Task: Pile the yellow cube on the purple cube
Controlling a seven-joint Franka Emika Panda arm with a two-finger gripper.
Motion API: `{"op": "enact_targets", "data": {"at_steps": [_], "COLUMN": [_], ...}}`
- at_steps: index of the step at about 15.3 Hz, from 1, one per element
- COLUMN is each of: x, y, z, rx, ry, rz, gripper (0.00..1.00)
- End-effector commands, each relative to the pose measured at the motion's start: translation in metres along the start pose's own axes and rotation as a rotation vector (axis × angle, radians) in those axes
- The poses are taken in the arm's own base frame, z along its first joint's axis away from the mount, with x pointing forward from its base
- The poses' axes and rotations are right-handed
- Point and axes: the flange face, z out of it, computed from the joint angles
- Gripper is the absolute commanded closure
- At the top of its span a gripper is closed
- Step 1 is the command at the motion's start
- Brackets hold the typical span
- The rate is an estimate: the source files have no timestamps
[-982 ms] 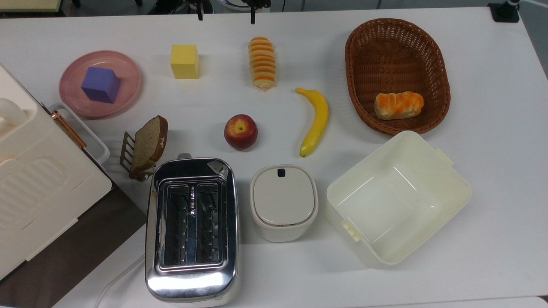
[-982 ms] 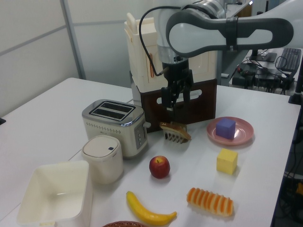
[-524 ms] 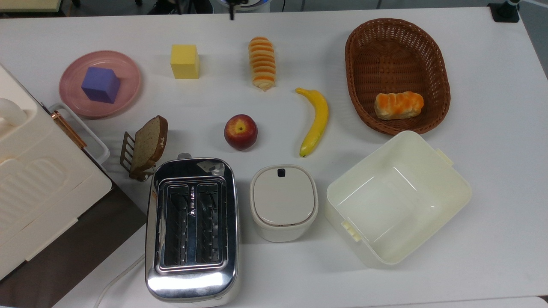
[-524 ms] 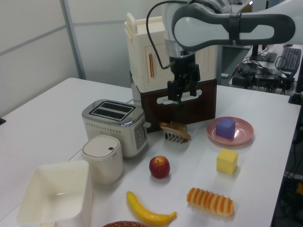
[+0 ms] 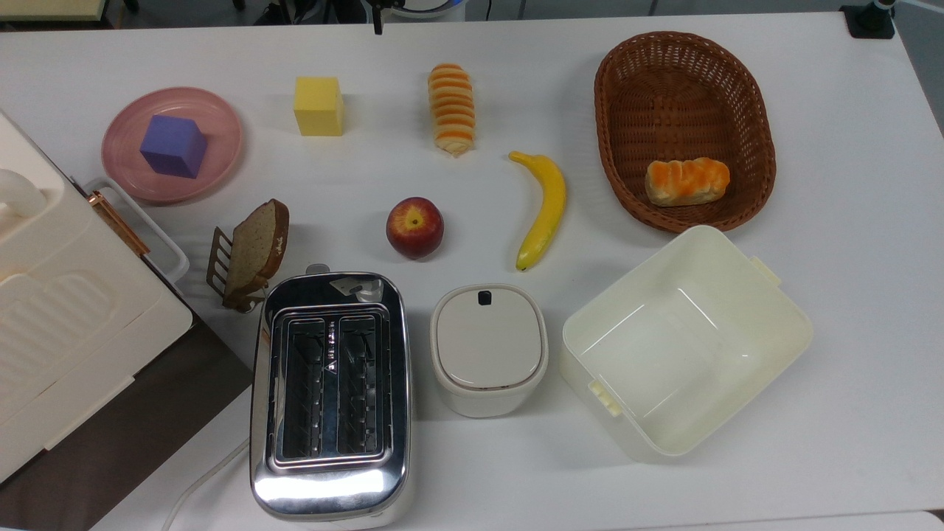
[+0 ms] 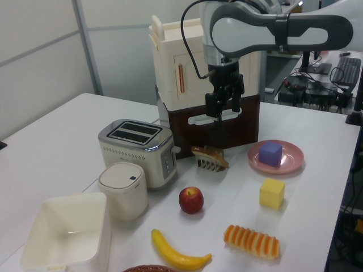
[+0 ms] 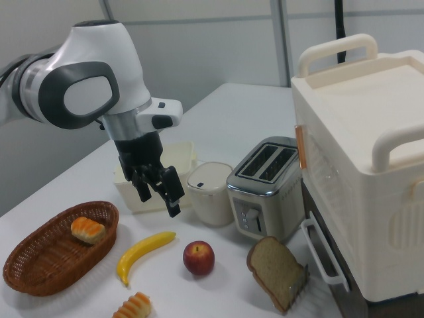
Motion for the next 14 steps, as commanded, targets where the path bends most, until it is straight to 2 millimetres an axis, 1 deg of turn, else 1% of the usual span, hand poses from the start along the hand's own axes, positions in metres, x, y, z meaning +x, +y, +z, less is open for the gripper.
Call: {"op": "enact_targets", "data": {"at_steps": [1, 3, 6, 11, 14], "x": [-0.003, -0.006, -0.018, -0.047, -0.063], "y": [-0.001, -0.003, -0.001, 0.001, 0.001], "z": [-0.002, -0.006, -0.017, -0.029, -0.032], "rx": [0.019, 0.020, 0.022, 0.028, 0.034], "ry": [0.004, 0.015, 0.039, 0.080, 0.088], "rz": [-0.017, -0.019, -0.019, -0.037, -0.039], "gripper": [0.00, 0.00, 0.00, 0.00, 0.00]}}
